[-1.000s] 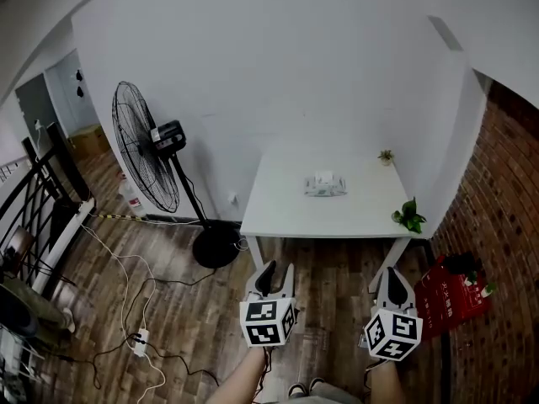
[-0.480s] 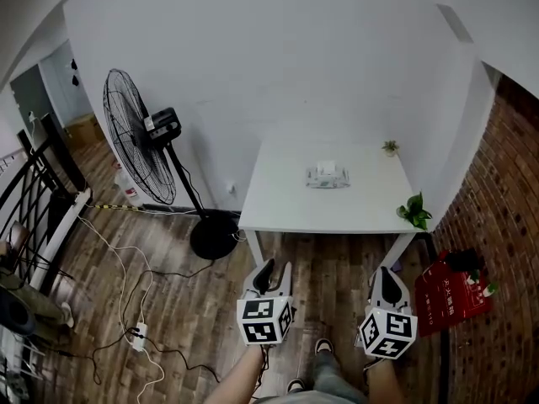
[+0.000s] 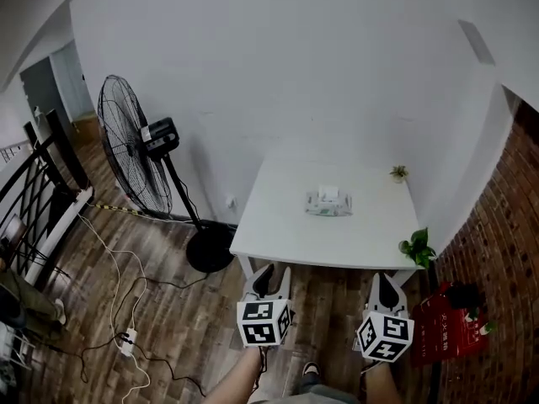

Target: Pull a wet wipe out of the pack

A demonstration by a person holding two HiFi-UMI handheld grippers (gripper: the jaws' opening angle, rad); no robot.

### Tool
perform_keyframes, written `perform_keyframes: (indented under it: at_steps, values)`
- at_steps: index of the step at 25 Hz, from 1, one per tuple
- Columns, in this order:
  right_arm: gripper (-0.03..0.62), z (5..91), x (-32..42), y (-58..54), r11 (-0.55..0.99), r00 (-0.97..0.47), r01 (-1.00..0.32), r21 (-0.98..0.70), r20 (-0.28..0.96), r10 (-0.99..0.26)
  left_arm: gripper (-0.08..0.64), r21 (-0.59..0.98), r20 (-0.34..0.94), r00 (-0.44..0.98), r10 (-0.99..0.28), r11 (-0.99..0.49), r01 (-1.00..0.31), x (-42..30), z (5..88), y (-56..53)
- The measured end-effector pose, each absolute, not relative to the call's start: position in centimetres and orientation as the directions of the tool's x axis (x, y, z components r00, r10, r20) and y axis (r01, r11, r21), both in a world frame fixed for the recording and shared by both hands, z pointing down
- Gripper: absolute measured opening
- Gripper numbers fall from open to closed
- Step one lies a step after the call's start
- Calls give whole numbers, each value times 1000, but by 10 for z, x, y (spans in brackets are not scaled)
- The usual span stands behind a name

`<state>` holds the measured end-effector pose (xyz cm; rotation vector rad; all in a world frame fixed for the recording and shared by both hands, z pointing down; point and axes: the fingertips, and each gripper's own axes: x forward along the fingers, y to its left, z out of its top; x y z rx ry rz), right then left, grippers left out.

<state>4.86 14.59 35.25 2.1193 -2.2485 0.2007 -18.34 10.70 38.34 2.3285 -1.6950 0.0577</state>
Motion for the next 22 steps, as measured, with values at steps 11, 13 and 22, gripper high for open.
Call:
perform_keyframes:
  at_steps: [11,13,22]
  values:
    - [2,356,94,39,92,-102,-993,-80,139,-985,129,170,190,274,-943,-243,-955,-144,383,10]
    - [2,358,100,25,99,-111,-991,-84,142,-984,129,163,191,265,-945,-236,-958,-139,383,-3]
    - [2,382,114,-19,111,-132,-986,-120,182,-974,130,146,238,278,-931,-248,-958,-117,401,-49]
